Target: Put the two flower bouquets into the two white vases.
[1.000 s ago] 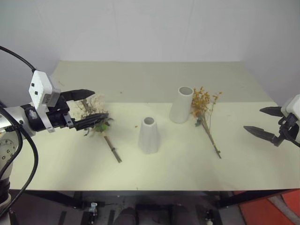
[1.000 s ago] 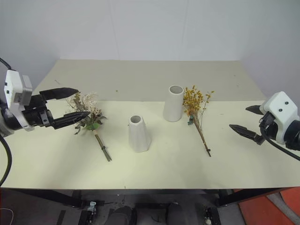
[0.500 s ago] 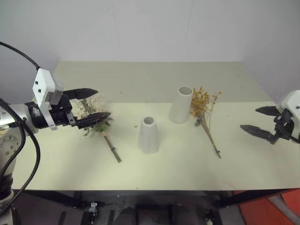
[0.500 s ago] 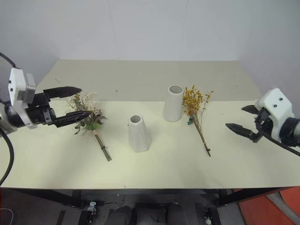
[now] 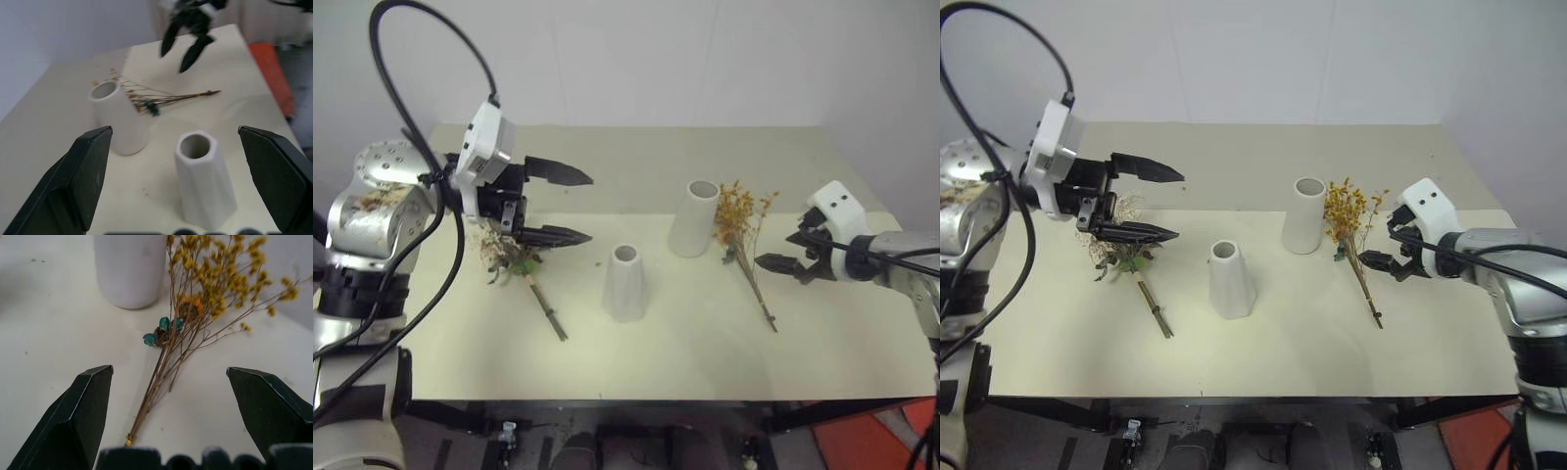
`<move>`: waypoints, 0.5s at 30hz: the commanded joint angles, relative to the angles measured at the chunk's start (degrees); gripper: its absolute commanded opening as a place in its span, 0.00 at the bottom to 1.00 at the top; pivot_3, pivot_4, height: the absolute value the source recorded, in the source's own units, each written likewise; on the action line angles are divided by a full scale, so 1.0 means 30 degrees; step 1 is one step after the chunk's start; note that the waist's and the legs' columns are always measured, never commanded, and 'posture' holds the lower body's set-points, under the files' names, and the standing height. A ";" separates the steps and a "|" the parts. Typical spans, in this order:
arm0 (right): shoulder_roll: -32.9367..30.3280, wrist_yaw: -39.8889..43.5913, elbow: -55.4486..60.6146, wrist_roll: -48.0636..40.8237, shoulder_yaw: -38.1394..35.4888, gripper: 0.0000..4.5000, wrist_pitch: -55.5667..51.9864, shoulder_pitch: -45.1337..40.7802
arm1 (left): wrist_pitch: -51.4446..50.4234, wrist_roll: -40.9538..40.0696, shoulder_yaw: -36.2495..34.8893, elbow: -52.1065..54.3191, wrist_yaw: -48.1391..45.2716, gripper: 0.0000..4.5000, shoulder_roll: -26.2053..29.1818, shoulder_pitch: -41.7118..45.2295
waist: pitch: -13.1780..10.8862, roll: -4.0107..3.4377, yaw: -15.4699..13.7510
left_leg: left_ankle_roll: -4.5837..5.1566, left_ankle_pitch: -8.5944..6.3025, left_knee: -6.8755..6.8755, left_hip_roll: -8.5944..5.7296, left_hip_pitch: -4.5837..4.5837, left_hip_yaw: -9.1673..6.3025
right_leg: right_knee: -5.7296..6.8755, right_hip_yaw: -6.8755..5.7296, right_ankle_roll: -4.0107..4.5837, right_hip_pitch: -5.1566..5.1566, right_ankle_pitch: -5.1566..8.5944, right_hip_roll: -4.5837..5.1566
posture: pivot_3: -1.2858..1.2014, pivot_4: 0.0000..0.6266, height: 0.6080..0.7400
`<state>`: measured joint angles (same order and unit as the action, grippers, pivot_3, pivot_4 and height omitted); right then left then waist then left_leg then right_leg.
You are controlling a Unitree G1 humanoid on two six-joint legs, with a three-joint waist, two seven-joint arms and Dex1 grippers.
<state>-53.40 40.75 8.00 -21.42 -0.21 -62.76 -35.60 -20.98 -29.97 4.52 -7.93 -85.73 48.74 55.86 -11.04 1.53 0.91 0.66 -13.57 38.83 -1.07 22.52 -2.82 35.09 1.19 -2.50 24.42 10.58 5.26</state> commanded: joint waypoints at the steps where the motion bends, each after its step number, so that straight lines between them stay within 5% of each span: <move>1: 0.0133 -0.0608 -0.1072 0.0785 0.0610 0.98 -0.0486 -0.0975 | 0.0980 0.1004 0.0643 -0.1442 -0.1698 1.00 -0.0287 0.1559 | 0.0000 -0.0001 -0.0002 | 0.0002 -0.0001 0.0000 -0.0001 0.0004 -0.0002 | -0.0006 -0.0003 -0.0002 0.0000 0.0001 -0.0002 | 0.52 0.24 1.00; 15: 0.2540 -0.0831 -0.5949 0.2383 0.2051 0.98 0.0803 -0.3186 | 0.1359 0.2011 0.2163 -0.3108 -0.2258 1.00 -0.0972 0.3317 | -0.0002 -0.0004 0.0137 | 0.0010 -0.0003 0.0009 0.0007 0.0038 -0.0013 | 0.0025 -0.0002 -0.0024 0.0046 0.0008 -0.0015 | 0.52 0.24 1.00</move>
<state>-45.33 38.32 -9.35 -15.35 6.42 -62.01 -43.58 -17.59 -24.04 11.68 -17.62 -92.28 45.50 63.80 -11.04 1.52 1.32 0.69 -13.58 38.86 -1.05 22.63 -2.86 35.16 1.19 -2.58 24.55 10.61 5.22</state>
